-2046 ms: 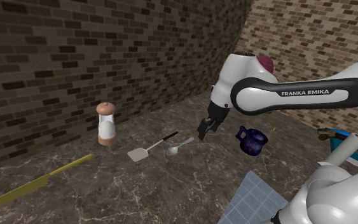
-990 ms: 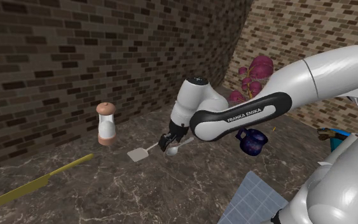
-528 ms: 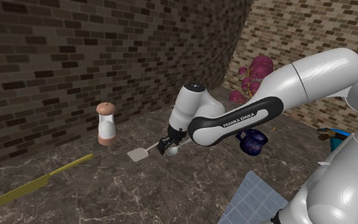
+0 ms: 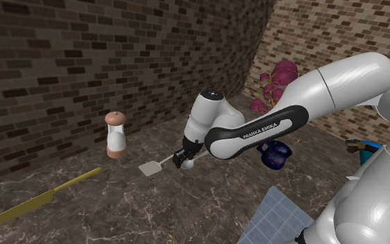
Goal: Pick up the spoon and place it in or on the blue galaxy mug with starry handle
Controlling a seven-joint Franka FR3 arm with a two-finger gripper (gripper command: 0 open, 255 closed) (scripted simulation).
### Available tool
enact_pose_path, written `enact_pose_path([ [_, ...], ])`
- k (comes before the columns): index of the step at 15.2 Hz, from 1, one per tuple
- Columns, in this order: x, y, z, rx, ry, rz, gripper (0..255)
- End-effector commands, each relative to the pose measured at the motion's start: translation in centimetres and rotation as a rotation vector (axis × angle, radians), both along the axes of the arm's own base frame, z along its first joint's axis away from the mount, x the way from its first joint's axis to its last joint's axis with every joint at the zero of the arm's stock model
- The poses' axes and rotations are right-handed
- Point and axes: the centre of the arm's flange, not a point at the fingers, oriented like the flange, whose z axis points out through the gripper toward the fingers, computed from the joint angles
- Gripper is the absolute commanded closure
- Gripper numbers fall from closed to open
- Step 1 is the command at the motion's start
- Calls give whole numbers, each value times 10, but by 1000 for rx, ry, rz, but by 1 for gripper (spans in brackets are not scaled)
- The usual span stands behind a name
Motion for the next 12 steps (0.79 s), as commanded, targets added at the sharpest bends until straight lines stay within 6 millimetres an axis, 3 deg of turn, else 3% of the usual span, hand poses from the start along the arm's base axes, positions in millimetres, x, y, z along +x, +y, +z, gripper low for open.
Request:
enact_pose_path([
  [1, 0, 0, 0, 0, 0, 0, 255],
  [6, 0, 0, 0, 0, 0, 0, 255],
  [12, 0, 0, 32, 0, 0, 0, 255],
])
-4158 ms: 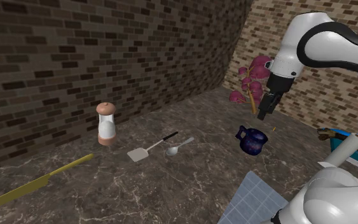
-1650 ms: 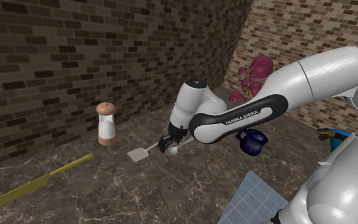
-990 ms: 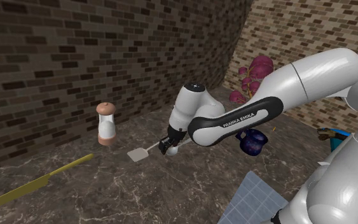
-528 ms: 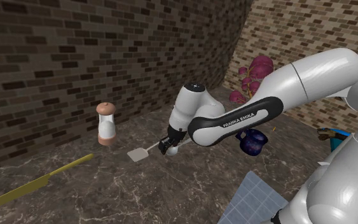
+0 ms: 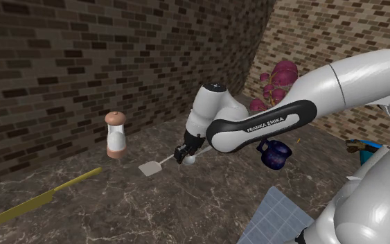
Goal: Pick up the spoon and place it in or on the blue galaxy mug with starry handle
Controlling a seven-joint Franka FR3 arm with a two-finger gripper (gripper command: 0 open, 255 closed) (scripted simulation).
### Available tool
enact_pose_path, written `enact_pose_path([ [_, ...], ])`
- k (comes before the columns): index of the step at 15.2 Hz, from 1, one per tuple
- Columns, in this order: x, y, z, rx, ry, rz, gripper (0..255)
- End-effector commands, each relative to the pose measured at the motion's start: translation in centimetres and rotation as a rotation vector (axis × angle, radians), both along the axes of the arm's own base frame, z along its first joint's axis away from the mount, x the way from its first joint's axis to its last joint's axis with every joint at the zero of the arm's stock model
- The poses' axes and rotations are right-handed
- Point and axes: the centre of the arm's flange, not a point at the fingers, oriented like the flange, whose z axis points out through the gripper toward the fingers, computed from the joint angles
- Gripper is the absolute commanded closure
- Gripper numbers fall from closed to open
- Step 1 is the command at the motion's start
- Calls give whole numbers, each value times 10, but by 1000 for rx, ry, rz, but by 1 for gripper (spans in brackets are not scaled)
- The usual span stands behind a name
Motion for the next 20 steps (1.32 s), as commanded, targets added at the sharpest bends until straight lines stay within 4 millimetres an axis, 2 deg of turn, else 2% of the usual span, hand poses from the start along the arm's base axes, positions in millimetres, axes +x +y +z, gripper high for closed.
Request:
enact_pose_path([
  [1, 1, 1, 11, 0, 0, 0, 255],
  [20, 1, 1, 112, 0, 0, 0, 255],
])
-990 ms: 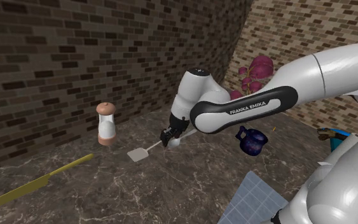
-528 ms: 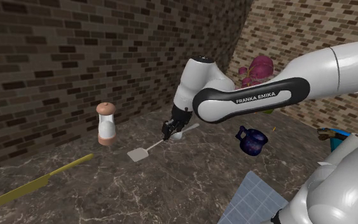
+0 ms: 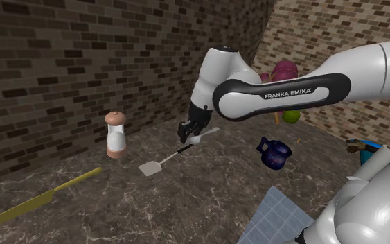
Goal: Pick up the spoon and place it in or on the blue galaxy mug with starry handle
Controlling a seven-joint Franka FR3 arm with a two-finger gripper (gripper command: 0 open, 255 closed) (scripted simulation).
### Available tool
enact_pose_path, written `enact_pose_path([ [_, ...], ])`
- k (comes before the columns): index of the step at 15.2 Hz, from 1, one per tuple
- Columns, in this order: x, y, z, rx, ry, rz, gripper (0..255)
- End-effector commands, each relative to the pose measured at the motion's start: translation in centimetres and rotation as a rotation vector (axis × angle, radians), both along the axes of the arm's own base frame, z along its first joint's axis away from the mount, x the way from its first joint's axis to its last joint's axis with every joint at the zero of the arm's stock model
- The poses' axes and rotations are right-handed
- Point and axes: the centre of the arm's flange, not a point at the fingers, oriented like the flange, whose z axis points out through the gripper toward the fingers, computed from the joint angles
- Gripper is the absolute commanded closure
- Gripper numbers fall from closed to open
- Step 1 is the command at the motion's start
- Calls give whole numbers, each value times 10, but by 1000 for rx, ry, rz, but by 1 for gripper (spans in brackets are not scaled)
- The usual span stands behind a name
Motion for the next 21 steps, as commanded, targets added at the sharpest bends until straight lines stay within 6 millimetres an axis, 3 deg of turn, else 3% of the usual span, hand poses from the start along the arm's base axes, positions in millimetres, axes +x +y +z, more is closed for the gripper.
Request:
enact_pose_path([
  [1, -1, -1, 12, 0, 0, 0, 255],
  [7, -1, -1, 41, 0, 0, 0, 255],
  [21, -84, -166, 46, 0, 0, 0, 255],
])
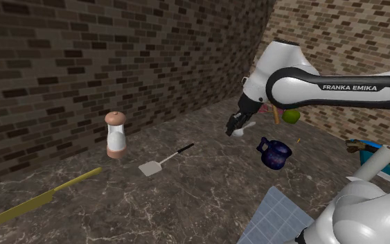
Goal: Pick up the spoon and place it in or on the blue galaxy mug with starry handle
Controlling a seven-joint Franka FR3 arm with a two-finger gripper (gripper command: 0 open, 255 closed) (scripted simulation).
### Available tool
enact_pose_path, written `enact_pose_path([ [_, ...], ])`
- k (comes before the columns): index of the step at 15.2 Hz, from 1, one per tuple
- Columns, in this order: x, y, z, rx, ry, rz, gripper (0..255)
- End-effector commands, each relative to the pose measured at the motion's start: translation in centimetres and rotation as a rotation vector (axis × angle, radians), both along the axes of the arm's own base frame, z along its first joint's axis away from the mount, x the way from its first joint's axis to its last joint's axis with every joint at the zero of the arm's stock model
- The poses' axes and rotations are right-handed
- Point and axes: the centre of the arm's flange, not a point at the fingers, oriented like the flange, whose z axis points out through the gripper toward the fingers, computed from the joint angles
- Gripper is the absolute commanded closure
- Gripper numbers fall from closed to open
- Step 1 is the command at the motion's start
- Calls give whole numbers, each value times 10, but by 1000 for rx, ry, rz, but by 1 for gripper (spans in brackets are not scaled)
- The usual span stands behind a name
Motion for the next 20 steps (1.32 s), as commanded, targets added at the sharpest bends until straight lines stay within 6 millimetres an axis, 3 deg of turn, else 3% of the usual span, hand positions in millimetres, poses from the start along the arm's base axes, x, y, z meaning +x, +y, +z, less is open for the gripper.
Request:
enact_pose_path([
  [1, -14, -24, 2, 1, 0, 1, 255],
  [14, -93, -179, 7, 1, 0, 1, 255],
  [20, -93, -179, -25, 1, 0, 1, 255],
])
